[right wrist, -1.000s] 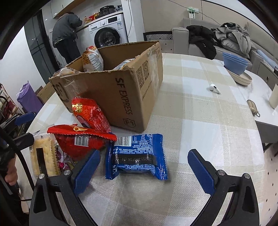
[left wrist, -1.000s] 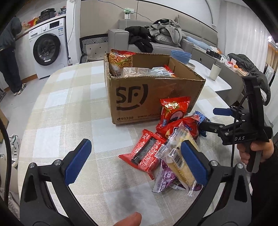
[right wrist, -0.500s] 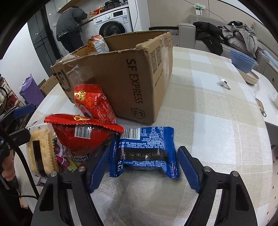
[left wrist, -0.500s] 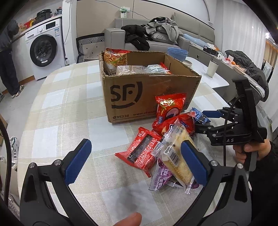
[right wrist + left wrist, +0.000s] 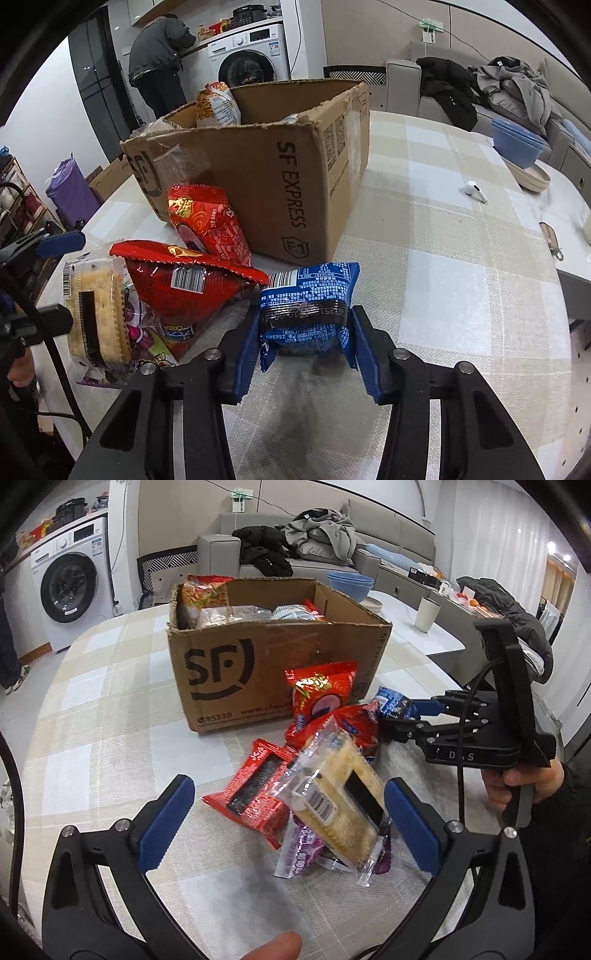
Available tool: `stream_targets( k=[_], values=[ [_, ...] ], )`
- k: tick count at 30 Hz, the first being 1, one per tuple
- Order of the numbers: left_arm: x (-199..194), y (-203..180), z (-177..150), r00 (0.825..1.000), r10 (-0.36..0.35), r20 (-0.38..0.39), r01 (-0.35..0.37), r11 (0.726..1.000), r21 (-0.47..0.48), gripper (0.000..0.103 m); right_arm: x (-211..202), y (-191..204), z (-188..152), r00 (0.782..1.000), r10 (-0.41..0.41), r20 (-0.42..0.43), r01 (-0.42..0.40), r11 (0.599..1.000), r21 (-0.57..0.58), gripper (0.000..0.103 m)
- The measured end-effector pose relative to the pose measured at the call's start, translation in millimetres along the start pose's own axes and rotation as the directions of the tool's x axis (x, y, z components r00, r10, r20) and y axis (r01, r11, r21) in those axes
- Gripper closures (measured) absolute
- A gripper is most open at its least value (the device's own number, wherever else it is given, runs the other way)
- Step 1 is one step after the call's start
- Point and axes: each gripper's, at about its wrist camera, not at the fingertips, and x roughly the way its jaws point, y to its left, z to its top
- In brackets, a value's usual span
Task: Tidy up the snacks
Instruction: 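Grasp the blue cookie pack with the right gripper, then grasp the clear cracker pack with the left gripper while the right holds the cookie pack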
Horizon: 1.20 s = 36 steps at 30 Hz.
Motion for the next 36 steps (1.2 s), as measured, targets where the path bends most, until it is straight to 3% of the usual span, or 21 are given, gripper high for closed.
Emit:
stream_targets(
  k=[6,15,24,36],
  values=[
    [12,0,-3,0.999,-0.029,-0.023,0.029,0.999,-0.024,0.001,-14,-10,0,1.000,-0.012,0.023,0.011,1.000,0.013,0.055],
    [26,-8,-3,0.996,-0.085,-0.038,0.084,0.996,-0.013,0.029,-29,-19,2,0.998,-0.022,0.055,0.020,0.999,0.032,0.055],
    [26,-27,-4,0.999,0.008,-0.035,-0.004,0.996,0.091,0.024,-36,-18,3,0.997,-0.022,0.068,0.020,0.999,0.031,0.055],
    [32,-48,-8,0.997,0.074,-0.028,-0.067,0.978,0.196,0.024,-35,-19,5,0.998,-0.017,0.068,0.015,0.999,0.034,0.055]
  ],
)
